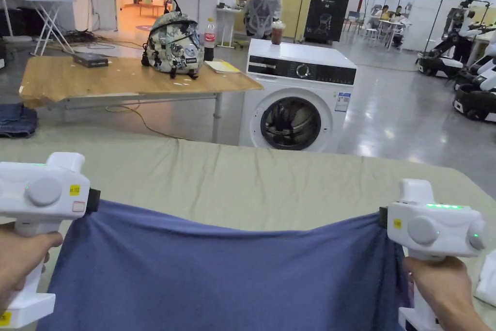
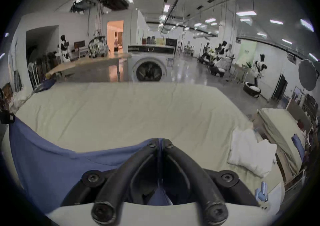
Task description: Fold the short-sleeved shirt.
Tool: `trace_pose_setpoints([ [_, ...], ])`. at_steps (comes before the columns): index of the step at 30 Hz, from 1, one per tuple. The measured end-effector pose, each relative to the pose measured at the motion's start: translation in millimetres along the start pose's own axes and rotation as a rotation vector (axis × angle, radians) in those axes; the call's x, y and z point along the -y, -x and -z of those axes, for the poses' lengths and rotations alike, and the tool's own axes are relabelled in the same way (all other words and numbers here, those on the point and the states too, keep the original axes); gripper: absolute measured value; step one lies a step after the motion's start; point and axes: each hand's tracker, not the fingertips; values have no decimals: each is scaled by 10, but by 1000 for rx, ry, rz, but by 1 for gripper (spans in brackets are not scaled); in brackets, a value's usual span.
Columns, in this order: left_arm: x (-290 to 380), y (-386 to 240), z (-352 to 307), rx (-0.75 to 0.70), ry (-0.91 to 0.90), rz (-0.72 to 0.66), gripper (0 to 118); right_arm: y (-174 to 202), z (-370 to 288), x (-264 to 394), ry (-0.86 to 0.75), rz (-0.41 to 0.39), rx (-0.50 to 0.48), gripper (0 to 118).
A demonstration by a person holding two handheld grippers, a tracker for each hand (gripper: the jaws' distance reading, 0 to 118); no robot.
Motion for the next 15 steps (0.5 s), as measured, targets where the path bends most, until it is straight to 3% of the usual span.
trace_pose_setpoints([
  [7, -562, 11, -699, -1, -135, 2, 0, -133, -869, -612, -190, 31, 37, 1],
  [15, -1407, -122, -1312, -29, -295, 37, 0, -210, -1392, -1469, -358, 36, 83, 1],
])
